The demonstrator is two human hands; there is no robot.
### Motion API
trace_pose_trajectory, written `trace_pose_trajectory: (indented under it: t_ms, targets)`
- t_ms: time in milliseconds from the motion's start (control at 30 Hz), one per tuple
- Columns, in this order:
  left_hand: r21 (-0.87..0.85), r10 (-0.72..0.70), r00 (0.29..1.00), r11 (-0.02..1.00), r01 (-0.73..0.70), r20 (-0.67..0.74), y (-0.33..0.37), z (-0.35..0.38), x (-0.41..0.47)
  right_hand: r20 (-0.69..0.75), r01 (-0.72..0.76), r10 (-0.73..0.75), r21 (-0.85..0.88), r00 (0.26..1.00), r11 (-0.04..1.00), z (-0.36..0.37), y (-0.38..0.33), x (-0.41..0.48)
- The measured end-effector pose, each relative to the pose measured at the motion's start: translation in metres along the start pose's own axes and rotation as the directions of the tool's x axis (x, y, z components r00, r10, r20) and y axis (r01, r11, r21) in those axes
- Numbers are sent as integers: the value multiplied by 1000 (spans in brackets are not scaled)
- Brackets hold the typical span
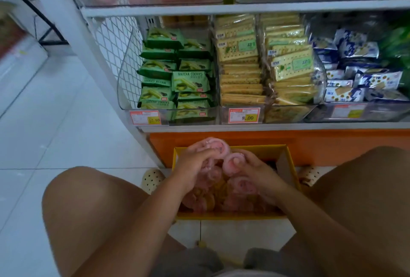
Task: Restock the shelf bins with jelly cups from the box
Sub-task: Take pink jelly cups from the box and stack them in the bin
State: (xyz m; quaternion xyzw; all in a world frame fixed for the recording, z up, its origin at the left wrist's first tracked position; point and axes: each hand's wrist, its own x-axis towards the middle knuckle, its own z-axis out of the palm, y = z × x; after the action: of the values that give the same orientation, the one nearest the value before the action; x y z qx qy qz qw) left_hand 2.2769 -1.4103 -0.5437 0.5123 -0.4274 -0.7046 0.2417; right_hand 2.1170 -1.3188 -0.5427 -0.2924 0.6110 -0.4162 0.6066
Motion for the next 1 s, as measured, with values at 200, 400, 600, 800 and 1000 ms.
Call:
trace_pose_trajectory:
  t_ms: [200, 400, 600, 800, 1000]
  targets:
    - [-5, 145, 986, 989, -145, 82, 72, 3, -29, -92, 101, -116, -150, 989, 984, 3, -73, -18]
    - [156, 400, 915, 901, -404, 60, 160, -1, -78, -53, 283, -304, -241, 951, 928, 20, -165, -52]
    - [163, 655, 755, 748, -644, -23, 258, -10, -126, 78, 441, -436, -245, 897, 864, 48, -276, -77]
    - [339, 799, 555, 601, -724, -232, 330, -69, -137, 190, 549, -678, -752, 710, 365, 73, -427, -65]
    - [414, 780, 552, 625, -662, -295, 343, -110, -108, 259, 300, -559, -954, 788, -19, 119, -529, 47]
